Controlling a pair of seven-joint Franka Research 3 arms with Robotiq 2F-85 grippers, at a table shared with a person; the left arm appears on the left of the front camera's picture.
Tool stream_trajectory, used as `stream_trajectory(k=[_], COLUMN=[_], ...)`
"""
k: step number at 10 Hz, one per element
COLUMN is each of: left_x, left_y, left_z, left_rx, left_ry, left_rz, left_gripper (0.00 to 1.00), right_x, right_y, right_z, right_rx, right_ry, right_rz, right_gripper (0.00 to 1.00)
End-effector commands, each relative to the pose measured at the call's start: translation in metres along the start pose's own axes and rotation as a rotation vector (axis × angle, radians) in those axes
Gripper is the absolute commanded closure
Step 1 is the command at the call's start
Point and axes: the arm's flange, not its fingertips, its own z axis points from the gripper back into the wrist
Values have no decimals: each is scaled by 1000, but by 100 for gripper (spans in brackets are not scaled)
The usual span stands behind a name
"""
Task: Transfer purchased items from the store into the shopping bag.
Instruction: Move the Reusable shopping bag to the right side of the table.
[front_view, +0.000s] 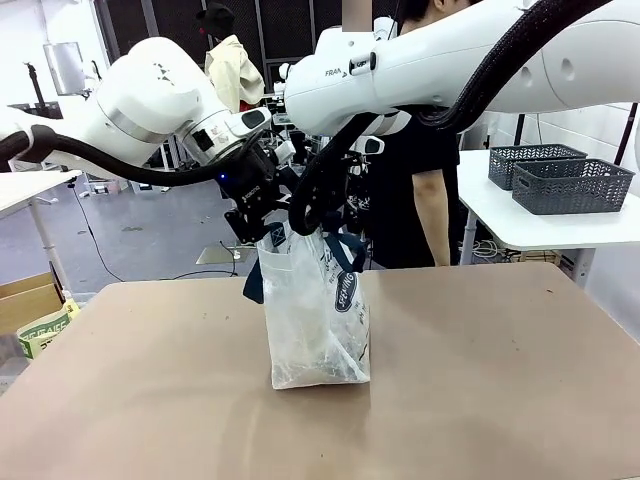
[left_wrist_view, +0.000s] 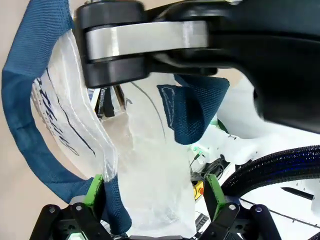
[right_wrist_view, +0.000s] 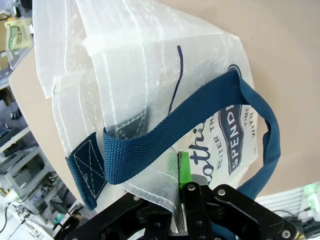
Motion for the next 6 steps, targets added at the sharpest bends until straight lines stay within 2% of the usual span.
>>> stream_trajectory(k=[1,4,6], left_x=[0,-3,-3], left_y=[-13,-16,-18], left_z=[-6,-24,-25], left_rx=[74,170,190], left_ry=[-19,6,-28], left_rz=[-11,-11,-11], left_gripper=[0,0,38], right_x=[1,1,1], right_y=[5,5,4], right_z=[0,0,0], right_rx=[13,19,23], right_ry=[19,26,28], right_rz=[-18,-21,-23], right_gripper=[100,100,100])
